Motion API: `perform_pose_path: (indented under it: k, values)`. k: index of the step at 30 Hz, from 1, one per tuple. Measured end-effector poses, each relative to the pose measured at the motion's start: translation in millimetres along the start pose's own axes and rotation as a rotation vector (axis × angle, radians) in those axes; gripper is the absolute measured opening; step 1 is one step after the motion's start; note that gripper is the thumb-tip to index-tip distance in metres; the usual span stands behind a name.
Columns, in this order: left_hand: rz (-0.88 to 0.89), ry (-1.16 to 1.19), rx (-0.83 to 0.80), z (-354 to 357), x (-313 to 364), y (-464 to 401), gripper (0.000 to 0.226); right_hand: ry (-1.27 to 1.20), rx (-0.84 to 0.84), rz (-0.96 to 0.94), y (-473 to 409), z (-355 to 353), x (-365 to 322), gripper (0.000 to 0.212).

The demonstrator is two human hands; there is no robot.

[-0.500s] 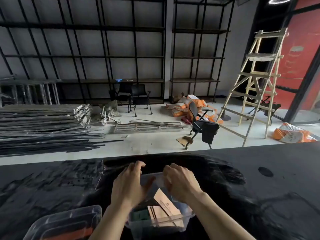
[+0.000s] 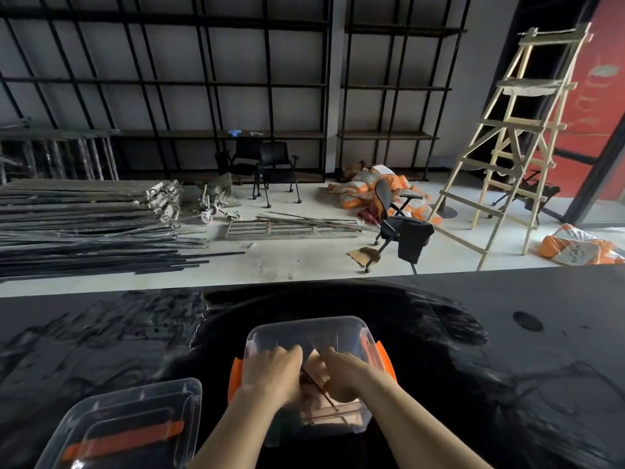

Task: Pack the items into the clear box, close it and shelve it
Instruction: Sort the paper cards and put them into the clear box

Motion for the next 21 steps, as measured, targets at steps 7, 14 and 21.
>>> perform_pose_path:
  k: [7, 14, 21]
  values:
    - [-0.043, 0.209, -0.103, -8.6, -2.6, -2.6, 0.072, 0.218, 0.062, -0.187, -10.1, -19.9, -8.0, 0.045]
    - [-0.028, 0.823, 0.263, -43.3, -35.3, -3.8, 0.036, -0.476, 0.12, -0.302, -3.3, -69.3, 5.1, 0.032]
    - [-0.063, 1.129, 0.575, -77.5, -51.3, -0.9, 0.025, -0.866, 0.026, -0.399, 0.2, -67.1, -6.8, 0.01]
Point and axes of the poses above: each hand's wrist, its own y-axis away from the middle knuckle, its own z-axis out of the palm, x = y × z, the point moved 4 cm from there along -y, towards the middle knuckle, and after that the axes turned 11 degrees about z, right-handed, at the moved point
